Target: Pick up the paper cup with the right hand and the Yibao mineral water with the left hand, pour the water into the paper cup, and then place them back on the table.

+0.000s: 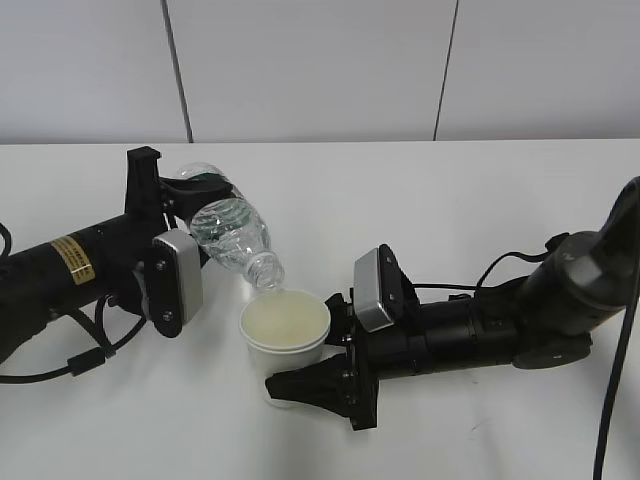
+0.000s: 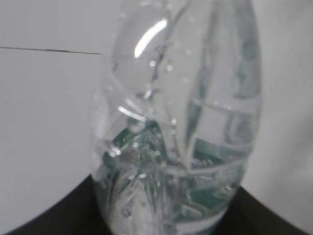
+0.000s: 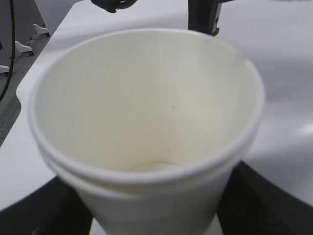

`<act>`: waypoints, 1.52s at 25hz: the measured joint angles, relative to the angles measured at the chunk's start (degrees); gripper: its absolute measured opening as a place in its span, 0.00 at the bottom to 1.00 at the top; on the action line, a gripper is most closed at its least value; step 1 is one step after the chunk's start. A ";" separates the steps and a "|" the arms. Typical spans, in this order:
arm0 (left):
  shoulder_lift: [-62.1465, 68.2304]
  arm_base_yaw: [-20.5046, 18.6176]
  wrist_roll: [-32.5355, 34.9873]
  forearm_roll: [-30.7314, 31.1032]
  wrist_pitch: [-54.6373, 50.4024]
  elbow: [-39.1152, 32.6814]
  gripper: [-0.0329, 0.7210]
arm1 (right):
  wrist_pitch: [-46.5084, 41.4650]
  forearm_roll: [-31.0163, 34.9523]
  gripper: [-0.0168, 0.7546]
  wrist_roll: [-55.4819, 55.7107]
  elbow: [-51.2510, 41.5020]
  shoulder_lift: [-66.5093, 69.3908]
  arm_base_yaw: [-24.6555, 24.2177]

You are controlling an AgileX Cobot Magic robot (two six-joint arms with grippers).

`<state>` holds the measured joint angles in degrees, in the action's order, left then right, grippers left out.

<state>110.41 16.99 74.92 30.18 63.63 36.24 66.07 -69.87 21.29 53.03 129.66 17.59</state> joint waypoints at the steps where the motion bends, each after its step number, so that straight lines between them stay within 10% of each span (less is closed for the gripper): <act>1: 0.00 0.00 0.54 0.00 0.00 0.00 0.52 | 0.00 0.00 0.70 0.00 0.00 0.00 0.00; 38: -0.28 0.00 7.72 2.02 0.22 0.69 0.52 | -0.35 0.66 0.70 0.00 0.00 0.00 0.00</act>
<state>110.13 16.99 82.65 32.20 63.85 36.93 65.72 -69.21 21.29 53.03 129.66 17.59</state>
